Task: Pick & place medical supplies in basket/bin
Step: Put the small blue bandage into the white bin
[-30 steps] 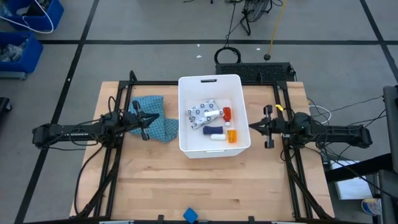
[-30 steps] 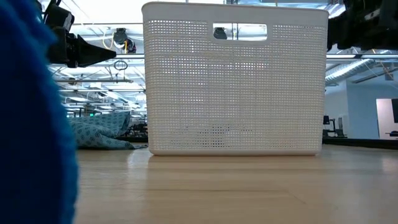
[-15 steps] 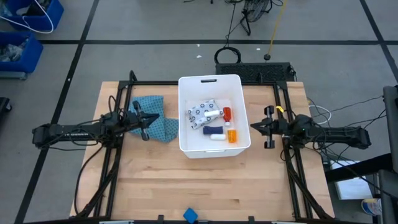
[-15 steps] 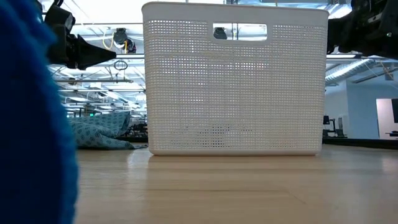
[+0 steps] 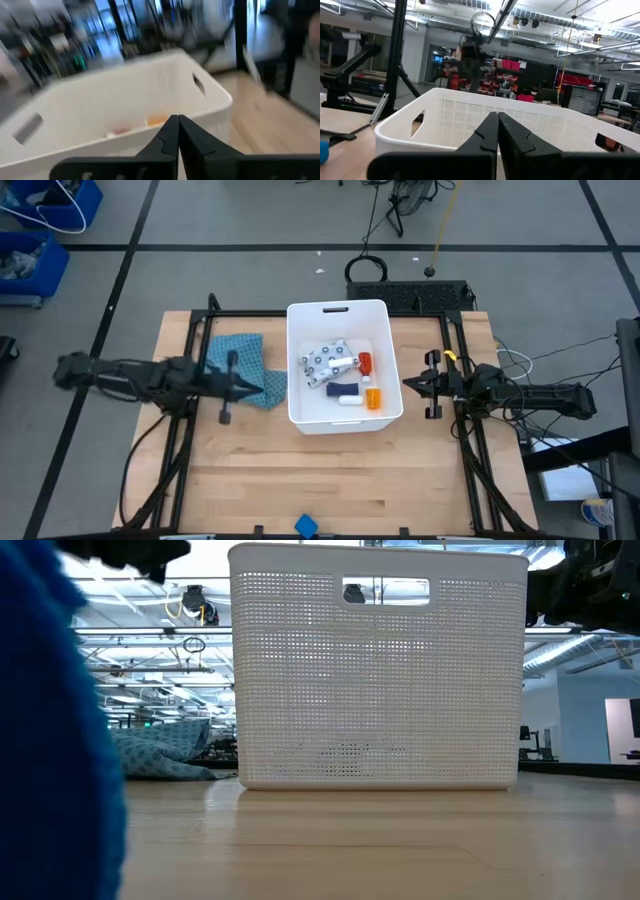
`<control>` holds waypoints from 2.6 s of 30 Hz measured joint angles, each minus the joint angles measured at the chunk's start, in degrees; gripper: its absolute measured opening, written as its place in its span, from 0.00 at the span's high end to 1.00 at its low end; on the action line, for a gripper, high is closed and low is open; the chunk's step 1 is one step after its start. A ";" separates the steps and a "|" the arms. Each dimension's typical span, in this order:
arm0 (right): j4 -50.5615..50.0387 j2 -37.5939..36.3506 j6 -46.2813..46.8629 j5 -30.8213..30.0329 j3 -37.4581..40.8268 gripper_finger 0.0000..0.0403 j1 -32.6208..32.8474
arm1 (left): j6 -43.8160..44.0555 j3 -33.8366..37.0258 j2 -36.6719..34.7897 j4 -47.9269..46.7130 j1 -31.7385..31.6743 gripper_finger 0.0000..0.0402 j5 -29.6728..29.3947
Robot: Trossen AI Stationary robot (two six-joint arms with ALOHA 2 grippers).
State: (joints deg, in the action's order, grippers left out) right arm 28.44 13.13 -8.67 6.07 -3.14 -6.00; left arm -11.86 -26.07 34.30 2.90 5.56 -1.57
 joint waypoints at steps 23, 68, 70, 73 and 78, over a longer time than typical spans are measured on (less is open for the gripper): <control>-3.14 0.02 5.01 -0.02 0.04 1.00 0.00 | 7.51 -45.06 56.37 -17.44 29.79 0.98 -6.91; -4.40 1.05 8.46 0.02 0.09 1.00 0.11 | 13.31 -56.25 78.82 -13.95 29.79 0.14 14.11; -4.30 1.05 8.47 0.01 0.09 1.00 0.11 | 13.21 -56.23 78.87 -14.48 29.37 0.14 13.88; -4.04 1.08 8.86 0.05 0.09 1.00 0.10 | 12.45 -56.21 78.98 -14.98 29.46 0.14 11.91; -3.81 1.11 10.73 0.11 0.09 1.00 0.11 | 10.75 -55.90 79.56 -15.50 31.09 0.14 6.90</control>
State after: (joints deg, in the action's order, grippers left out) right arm 24.62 14.24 2.06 6.17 -3.05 -5.89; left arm -1.10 -81.98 113.86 -12.60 36.66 5.33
